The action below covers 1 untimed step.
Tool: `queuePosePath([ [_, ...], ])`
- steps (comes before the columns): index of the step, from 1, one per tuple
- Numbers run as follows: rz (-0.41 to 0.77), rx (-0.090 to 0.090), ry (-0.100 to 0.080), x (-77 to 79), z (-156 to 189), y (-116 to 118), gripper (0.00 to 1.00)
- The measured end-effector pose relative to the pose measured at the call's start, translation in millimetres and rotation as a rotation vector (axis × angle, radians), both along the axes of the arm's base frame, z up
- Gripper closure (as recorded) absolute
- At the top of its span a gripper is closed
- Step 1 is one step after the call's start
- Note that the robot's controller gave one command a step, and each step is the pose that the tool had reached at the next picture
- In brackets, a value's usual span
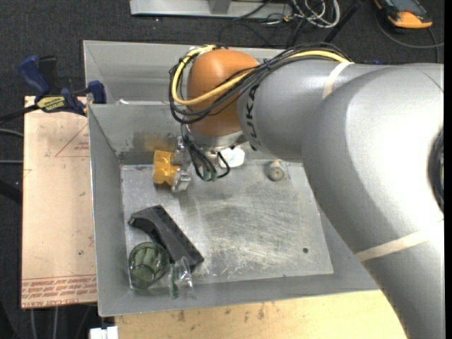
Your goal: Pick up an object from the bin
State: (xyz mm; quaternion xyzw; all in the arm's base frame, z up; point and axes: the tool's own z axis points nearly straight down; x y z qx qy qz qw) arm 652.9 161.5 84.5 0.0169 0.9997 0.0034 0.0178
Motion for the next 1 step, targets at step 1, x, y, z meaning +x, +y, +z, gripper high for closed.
queuePosePath([
  [1, 0.0, 0.0, 0.0, 0.0, 0.0, 0.0, 1.0],
])
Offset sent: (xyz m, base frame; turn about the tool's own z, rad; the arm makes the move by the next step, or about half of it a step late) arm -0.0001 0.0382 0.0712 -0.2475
